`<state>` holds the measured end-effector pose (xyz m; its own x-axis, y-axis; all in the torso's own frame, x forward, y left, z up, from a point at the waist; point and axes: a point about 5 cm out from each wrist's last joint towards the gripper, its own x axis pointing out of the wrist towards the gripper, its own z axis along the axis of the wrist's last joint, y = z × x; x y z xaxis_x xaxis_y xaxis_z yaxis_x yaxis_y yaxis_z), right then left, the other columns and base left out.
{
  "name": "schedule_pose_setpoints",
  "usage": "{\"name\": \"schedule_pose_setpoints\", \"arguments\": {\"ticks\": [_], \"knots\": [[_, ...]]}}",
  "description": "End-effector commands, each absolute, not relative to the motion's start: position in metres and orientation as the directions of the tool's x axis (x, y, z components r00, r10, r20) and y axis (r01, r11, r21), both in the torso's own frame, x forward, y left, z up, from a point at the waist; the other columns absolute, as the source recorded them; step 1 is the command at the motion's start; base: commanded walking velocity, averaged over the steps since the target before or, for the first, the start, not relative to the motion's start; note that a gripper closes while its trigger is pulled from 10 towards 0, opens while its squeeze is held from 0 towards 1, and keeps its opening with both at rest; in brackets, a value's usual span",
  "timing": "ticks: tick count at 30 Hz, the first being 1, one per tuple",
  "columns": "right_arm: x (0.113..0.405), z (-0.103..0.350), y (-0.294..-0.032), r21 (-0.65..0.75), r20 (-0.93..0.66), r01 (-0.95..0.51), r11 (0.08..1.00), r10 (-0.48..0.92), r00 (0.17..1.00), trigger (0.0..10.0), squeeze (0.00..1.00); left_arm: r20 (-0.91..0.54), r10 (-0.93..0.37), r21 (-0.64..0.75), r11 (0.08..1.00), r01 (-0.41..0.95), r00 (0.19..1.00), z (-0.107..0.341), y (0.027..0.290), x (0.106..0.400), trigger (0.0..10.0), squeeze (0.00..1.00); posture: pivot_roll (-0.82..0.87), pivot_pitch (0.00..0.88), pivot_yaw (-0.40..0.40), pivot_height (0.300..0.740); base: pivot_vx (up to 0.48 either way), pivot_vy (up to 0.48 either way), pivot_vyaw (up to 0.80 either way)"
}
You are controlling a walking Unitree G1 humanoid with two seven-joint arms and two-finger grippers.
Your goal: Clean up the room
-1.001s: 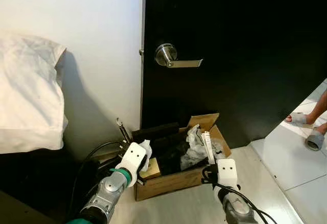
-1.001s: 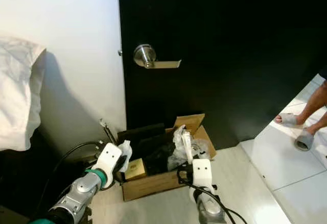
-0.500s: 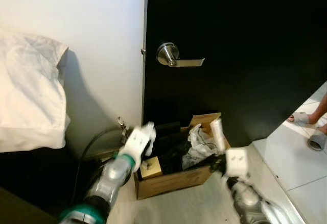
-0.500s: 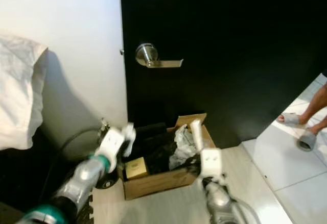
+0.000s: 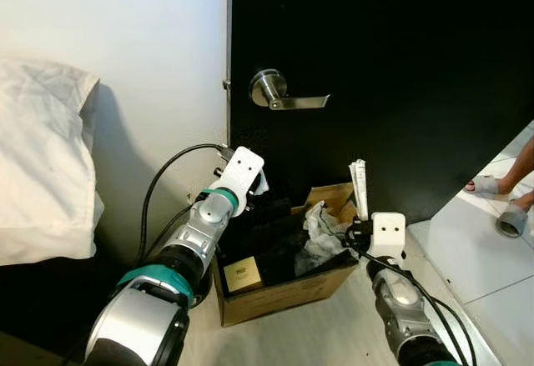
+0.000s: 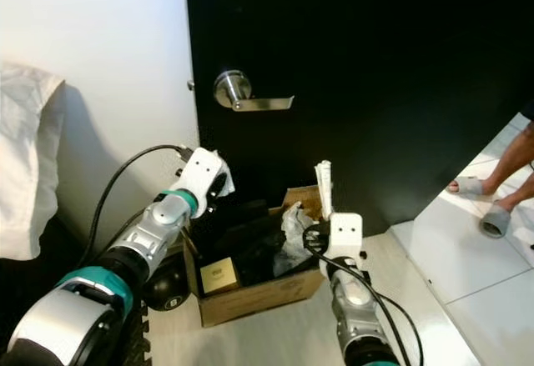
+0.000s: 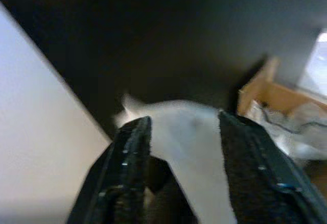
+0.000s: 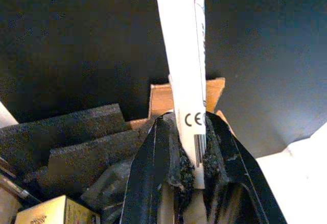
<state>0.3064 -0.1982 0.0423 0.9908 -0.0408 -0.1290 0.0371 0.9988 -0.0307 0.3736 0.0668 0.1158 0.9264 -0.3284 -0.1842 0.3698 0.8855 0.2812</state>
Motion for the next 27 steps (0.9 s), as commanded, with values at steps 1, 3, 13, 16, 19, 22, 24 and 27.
{"name": "schedule_pose_setpoints", "arguments": {"ticks": [1, 3, 13, 16, 19, 22, 24, 27], "knots": [[0.302, 0.037, -0.201, -0.032, -0.153, 0.046, 0.998, -0.051, 0.987, 10.0, 0.0, -0.22, -0.335, 0.259, 0.885, 0.386, 0.916, 0.107, 0.066, 0.37, 10.0, 1.0, -0.08, 0.058, 0.016, 0.74, 0.0, 0.0, 0.0], [0.301, 0.036, -0.202, -0.033, -0.154, 0.048, 0.998, -0.052, 0.987, 10.0, 0.0, -0.229, -0.346, 0.233, 0.888, 0.396, 0.91, 0.105, 0.066, 0.368, 10.0, 1.0, -0.08, 0.058, 0.016, 0.74, 0.0, 0.0, 0.0], [0.309, 0.046, -0.214, -0.052, -0.142, 0.069, 0.996, -0.076, 0.987, 10.0, 0.0, -0.198, -0.311, 0.087, 0.939, 0.333, 0.93, 0.101, 0.075, 0.364, 10.0, 0.0, -0.04, 0.068, -0.012, 0.74, 0.0, 0.0, 0.0], [0.314, 0.055, -0.22, -0.057, -0.117, 0.082, 0.995, -0.089, 0.989, 10.0, 0.0, -0.194, -0.3, 0.075, 0.945, 0.319, 0.934, 0.099, 0.081, 0.363, 10.0, 0.0, -0.04, 0.068, -0.012, 0.74, 0.0, 0.0, 0.0], [0.333, 0.079, -0.221, -0.029, -0.06, 0.06, 0.998, -0.062, 0.996, 10.0, 0.0, -0.206, -0.252, 0.08, 0.959, 0.272, 0.946, 0.088, 0.103, 0.357, 10.0, 0.0, -0.02, 0.075, -0.015, 0.74, 0.0, 0.0, 0.0], [0.349, 0.098, -0.215, 0.008, -0.027, 0.014, 1.0, -0.013, 1.0, 10.0, 0.0, -0.221, -0.203, 0.087, 0.97, 0.226, 0.954, 0.078, 0.125, 0.349, 10.0, 0.0, 0.0, 0.078, -0.021, 0.74, 0.0, 0.0, 0.0], [0.362, 0.111, -0.201, 0.045, -0.021, -0.057, 0.997, 0.058, 0.998, 10.0, 0.0, -0.239, -0.153, 0.1, 0.978, 0.181, 0.959, 0.069, 0.144, 0.34, 10.0, 0.0, 0.03, 0.081, -0.028, 0.74, 0.0, 0.0, 0.0], [0.362, 0.111, -0.201, 0.045, -0.021, -0.057, 0.997, 0.058, 0.998, 10.0, 0.0, -0.239, -0.153, 0.1, 0.978, 0.181, 0.959, 0.069, 0.144, 0.34, 10.0, 0.0, 0.03, 0.081, -0.028, 0.74, 0.0, 0.0, 0.0]]}}
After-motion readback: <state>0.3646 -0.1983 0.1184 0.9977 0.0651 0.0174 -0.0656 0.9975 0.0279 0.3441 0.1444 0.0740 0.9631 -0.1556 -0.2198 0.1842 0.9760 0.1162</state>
